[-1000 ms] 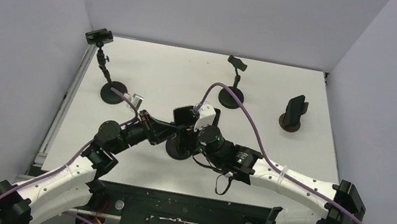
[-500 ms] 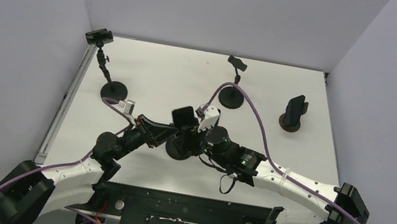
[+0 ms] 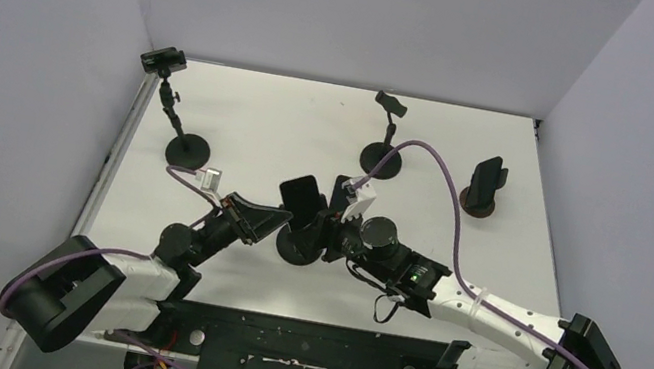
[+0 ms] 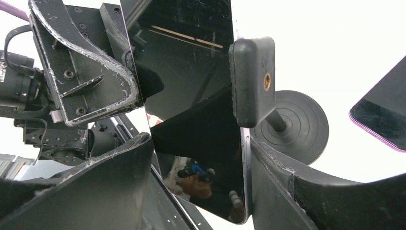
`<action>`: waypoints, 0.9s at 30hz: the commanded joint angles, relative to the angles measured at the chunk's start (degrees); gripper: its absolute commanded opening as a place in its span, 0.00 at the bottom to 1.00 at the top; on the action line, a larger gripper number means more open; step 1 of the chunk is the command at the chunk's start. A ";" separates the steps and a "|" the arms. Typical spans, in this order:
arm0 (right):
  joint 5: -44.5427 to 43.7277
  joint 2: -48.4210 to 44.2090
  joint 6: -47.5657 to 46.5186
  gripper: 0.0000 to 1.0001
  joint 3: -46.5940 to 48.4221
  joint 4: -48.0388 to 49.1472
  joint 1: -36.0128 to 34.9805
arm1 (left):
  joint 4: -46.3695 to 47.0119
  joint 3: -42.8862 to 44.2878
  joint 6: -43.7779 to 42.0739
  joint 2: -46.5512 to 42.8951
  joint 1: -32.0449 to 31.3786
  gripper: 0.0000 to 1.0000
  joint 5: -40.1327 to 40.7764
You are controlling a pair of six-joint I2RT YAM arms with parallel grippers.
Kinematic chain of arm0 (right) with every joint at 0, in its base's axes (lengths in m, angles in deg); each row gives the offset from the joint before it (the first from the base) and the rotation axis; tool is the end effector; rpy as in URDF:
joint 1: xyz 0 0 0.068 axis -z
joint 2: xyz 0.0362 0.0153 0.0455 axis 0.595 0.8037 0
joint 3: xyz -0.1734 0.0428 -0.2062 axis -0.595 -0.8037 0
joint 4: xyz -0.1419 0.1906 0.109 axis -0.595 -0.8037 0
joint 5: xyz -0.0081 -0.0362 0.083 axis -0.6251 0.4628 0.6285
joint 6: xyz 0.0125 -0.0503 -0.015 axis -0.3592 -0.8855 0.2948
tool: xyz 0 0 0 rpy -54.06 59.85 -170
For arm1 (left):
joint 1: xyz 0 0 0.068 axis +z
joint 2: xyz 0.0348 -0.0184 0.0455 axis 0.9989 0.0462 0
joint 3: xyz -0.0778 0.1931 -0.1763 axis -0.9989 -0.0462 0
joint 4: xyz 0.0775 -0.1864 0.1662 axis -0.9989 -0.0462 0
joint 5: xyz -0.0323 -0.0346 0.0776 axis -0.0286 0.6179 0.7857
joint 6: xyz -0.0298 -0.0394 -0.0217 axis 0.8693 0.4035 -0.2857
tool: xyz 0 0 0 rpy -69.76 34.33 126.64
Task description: Remove the phone from the phone stand
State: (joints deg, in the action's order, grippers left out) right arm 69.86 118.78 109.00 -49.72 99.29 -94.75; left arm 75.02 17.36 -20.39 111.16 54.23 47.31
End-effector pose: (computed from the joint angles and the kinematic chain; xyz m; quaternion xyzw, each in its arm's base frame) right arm 0.1398 0.2280 0.2616 -0.1742 0.7908 0.4365 0.3922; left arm 0.1473 -0.1072 0.1960 -0.0711 0.5783 -0.6753 0.4522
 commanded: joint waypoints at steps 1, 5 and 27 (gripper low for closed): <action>-3.36 -2.32 1.79 0.00 -1.53 0.72 2.25 | 11.90 -0.82 2.33 -0.66 1.22 0.00 2.98; -6.75 -1.15 -1.02 0.00 1.66 -4.92 1.03 | 0.73 1.42 -2.34 -6.65 1.15 0.00 1.93; -24.21 9.57 -13.45 0.99 17.65 -20.24 -8.62 | -37.42 9.93 -14.26 -23.46 -0.53 0.00 3.77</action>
State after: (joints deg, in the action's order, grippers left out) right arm 49.80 127.53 97.61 -34.73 79.53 -102.67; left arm 37.88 24.02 -32.82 88.59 53.92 50.13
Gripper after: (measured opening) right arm 0.987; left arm 0.264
